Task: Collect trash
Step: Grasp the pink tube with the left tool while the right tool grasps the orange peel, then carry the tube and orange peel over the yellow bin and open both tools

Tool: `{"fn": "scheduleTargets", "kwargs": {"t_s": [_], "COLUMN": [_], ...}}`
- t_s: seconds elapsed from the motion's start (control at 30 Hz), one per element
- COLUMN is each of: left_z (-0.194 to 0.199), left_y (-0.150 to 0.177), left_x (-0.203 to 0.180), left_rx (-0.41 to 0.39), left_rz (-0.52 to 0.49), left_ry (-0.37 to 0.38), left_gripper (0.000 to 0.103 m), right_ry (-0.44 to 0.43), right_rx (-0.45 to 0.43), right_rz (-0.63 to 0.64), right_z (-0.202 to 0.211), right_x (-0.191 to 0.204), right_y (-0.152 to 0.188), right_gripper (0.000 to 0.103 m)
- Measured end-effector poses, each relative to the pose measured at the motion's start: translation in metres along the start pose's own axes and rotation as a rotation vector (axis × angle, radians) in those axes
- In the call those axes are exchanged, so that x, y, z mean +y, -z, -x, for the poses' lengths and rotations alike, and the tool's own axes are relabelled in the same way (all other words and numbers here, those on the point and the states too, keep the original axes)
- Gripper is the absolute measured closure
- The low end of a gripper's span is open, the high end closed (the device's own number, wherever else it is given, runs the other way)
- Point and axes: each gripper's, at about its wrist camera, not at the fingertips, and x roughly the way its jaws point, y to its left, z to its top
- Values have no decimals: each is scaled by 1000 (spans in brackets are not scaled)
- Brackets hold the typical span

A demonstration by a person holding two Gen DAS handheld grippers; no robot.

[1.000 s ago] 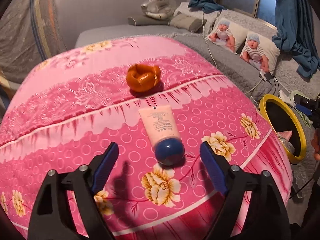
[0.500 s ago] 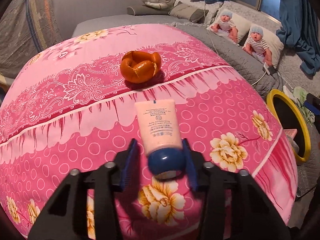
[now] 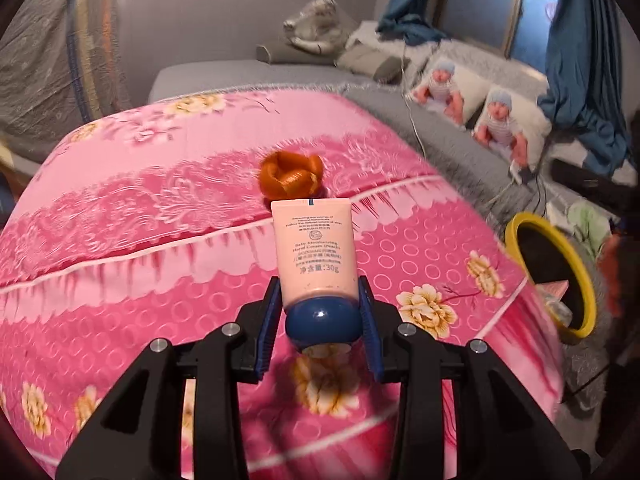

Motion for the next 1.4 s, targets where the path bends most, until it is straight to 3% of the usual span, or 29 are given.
{"fn": "scheduleTargets", "kwargs": {"t_s": [0.23, 0.37, 0.6, 0.73, 0.8, 0.83, 0.97, 1.17, 1.4], "left_z": [48, 61, 67, 69, 70, 70, 75, 84, 101], "left_y": [12, 14, 16, 15, 15, 14, 13, -2, -25], "left_x": [40, 60, 79, 85, 86, 86, 81, 64, 16], "left_rx": [-105, -139, -169, -182, -190, -193, -205, -231, -290], "left_rz": [118, 158, 207, 211, 206, 205, 198, 157, 43], "left_ry": [-76, -100, -74, -76, -84, -86, -95, -115, -77], "left_gripper": [68, 68, 68, 68, 68, 68, 68, 68, 68], "right_ry": [-112, -100, 18, 24, 4, 0, 11, -33, -123], "right_rx": [130, 196, 270, 309, 328, 337, 312, 283, 152], "right_rz": [209, 281, 261, 200, 189, 194, 192, 178, 95], "right_z": [-108, -156, -211, -225, -229, -231, -226, -199, -94], "right_x": [80, 110, 112, 102, 103, 106, 111, 108, 75], "right_y": [-24, -28, -30, -29, -28, -26, -28, -33, -50], "right_gripper": [22, 21, 21, 21, 31, 42, 58, 66, 66]}}
